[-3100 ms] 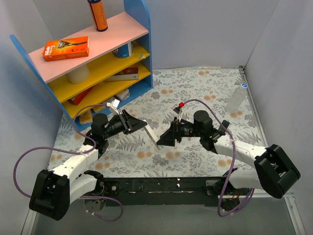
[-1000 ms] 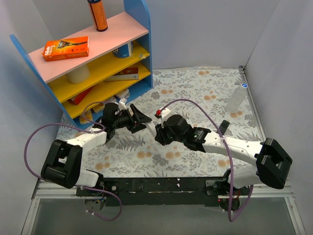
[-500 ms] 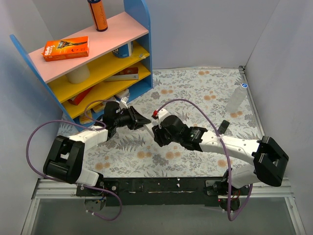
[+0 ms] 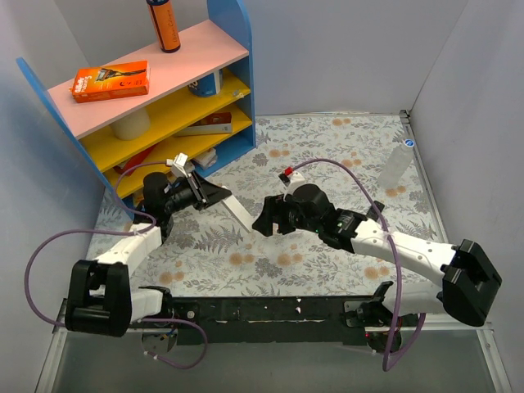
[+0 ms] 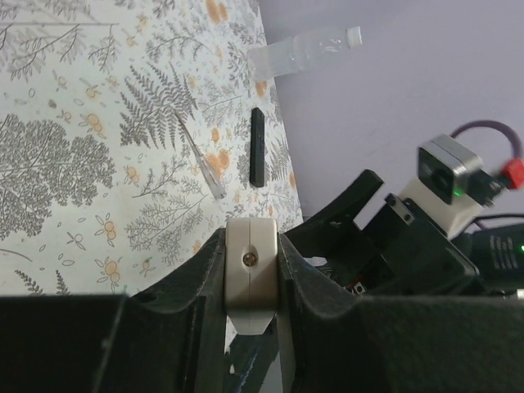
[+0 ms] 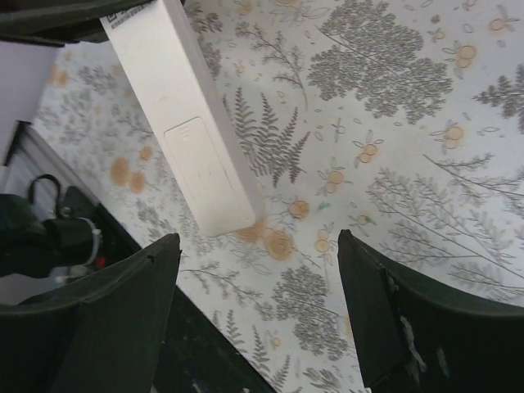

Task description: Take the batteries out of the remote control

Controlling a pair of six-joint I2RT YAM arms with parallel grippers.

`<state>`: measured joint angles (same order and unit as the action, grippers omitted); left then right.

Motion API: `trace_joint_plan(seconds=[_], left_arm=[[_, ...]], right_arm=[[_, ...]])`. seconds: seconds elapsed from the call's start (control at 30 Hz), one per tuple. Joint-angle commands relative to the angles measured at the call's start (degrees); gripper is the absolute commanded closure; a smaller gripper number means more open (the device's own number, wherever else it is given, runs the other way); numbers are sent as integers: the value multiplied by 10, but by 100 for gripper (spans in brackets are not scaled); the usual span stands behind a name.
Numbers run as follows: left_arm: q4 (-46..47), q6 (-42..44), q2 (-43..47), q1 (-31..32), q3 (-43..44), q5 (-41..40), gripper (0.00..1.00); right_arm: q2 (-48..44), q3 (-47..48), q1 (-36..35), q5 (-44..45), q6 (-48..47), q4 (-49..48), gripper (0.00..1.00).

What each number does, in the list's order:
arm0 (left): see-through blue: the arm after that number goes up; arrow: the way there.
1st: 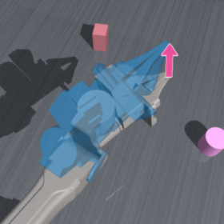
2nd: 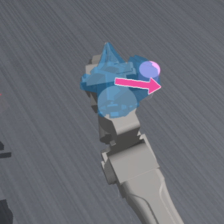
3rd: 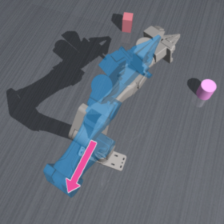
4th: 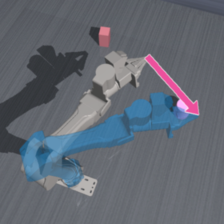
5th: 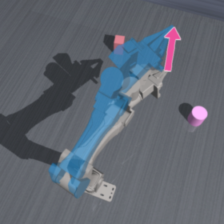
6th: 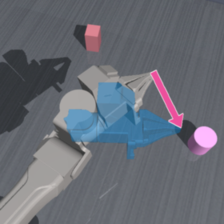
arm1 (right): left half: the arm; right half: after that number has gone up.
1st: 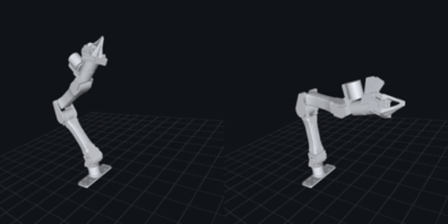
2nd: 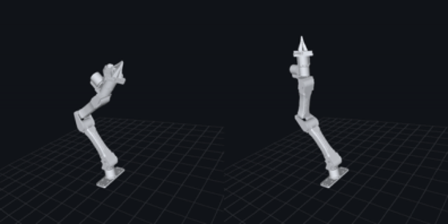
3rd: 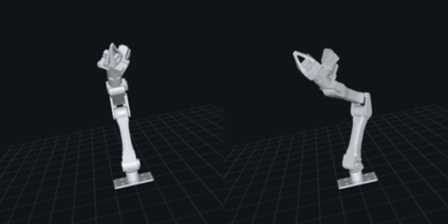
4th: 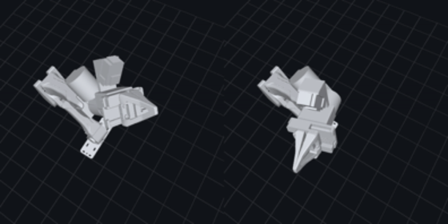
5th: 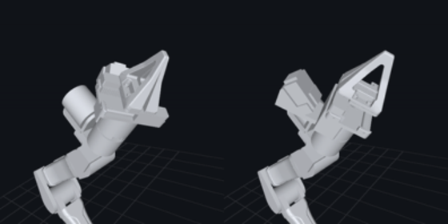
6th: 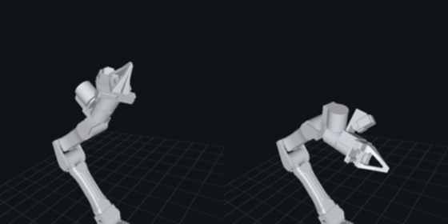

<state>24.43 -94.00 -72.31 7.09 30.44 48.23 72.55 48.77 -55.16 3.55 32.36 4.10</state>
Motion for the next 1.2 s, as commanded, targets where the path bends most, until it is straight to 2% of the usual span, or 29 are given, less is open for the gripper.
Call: trace_joint_plan(seconds=[0.0,0.1,0.17,0.27,0.4,1.0,1.17], left_arm=[[-39,64,74,1,-4,-51,100],[-35,68,151,2,-51,-101,100],[5,48,222,2,-111,-145,100],[12,30,280,2,-147,-188,100],[-49,66,271,2,-129,-188,100],[-40,51,278,2,-150,-179,100],[-41,49,283,2,-150,-173,100]], right_arm=[[-14,-60,26,-134,152,-164,17],[5,-85,28,-178,202,-250,17],[33,-85,28,-191,211,-271,18],[65,-89,29,-201,234,-301,19],[102,-94,29,-242,273,-360,20],[189,-52,35,-206,305,-385,25],[217,-58,42,-230,328,-454,24]])
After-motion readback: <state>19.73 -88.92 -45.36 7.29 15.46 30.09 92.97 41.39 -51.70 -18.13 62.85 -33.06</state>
